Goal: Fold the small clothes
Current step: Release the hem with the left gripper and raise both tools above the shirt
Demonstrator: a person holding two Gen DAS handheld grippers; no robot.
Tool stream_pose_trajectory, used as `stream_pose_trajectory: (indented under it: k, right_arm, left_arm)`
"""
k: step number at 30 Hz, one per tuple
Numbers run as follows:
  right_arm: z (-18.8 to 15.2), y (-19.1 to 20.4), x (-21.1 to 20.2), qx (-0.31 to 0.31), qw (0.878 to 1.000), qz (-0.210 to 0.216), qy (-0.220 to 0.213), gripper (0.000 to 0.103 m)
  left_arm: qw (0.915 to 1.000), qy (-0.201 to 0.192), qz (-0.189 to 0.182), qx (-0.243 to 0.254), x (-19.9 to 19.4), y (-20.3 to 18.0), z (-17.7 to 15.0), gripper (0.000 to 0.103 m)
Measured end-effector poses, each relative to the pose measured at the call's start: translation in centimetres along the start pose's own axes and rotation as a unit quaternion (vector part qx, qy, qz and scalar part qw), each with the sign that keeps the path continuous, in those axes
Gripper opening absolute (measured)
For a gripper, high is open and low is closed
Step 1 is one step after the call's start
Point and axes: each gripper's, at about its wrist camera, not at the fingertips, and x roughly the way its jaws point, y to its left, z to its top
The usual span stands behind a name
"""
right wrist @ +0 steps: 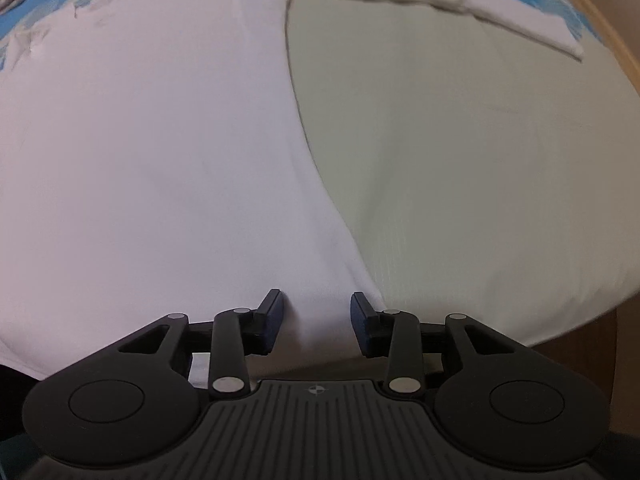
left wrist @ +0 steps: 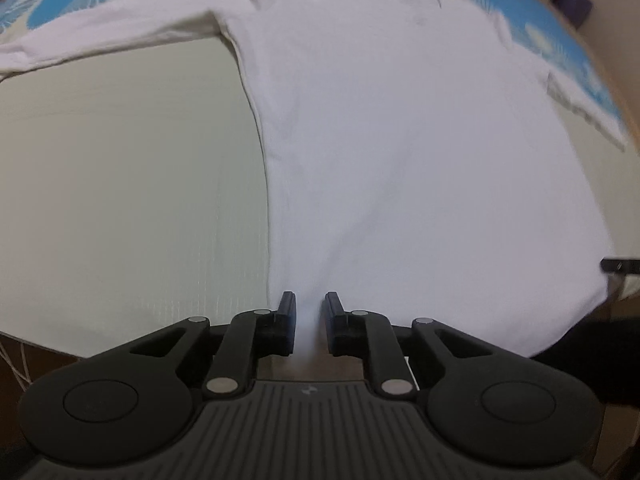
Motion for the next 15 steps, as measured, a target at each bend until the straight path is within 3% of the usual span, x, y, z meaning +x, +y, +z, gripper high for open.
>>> stream_pose_trajectory:
  k: [3,7,11,15]
  right_arm:
    - [-0.1,-0.2,0.4,-0.006,1.0,-0.005,0.012,0.042]
    - [0.7,1.0,-1.5,0.01,0.999,-0.006,-0.037,0.042]
    - [1.2,1.8,-5.8,0.007,0.988,0.02,-0.151,0.042]
    - [3.5,2.2,-9.8,0.008,0.977,0.039,-0.211,0.042]
  left_arm:
    - [0.9995,0.027,0.011,0.013,1.5,-0.1,-0.4,0.017]
    - [0.9999,-0.012,0.002,-0.003,0.6,-0.4,0.7,0.021]
    - [0.9977,-0.065,0.021,-0.006,-0.9,-0.7,1.5,0.054]
    - [0.9913,-0.123,0.047,-0.002,-2.6,-1.6,2.1,0.064]
